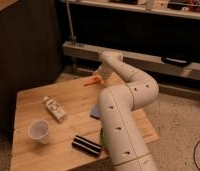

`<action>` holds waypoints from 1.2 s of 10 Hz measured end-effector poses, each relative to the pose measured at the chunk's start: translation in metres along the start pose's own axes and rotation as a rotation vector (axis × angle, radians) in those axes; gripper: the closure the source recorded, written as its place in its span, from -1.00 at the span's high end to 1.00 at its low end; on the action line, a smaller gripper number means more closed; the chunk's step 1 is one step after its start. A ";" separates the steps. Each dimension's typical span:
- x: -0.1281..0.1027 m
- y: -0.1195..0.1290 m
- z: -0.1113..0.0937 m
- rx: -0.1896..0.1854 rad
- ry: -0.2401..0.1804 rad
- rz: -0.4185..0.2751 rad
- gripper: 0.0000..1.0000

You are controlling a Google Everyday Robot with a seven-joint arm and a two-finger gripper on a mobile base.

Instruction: Drag the pepper across the table

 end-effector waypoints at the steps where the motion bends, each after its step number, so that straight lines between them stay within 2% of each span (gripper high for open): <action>1: -0.001 -0.001 0.000 0.000 -0.001 0.000 -0.11; 2: -0.002 -0.001 0.000 0.000 -0.002 0.000 -0.26; 3: -0.002 0.000 0.000 -0.004 -0.004 0.001 -0.33; 8: -0.002 0.000 -0.002 0.000 -0.005 -0.003 -0.33; 9: -0.002 0.000 -0.002 0.000 -0.006 -0.003 -0.27; 11: -0.002 0.000 -0.001 0.000 -0.006 -0.003 0.06; 12: -0.002 0.000 -0.001 0.001 -0.006 -0.003 0.12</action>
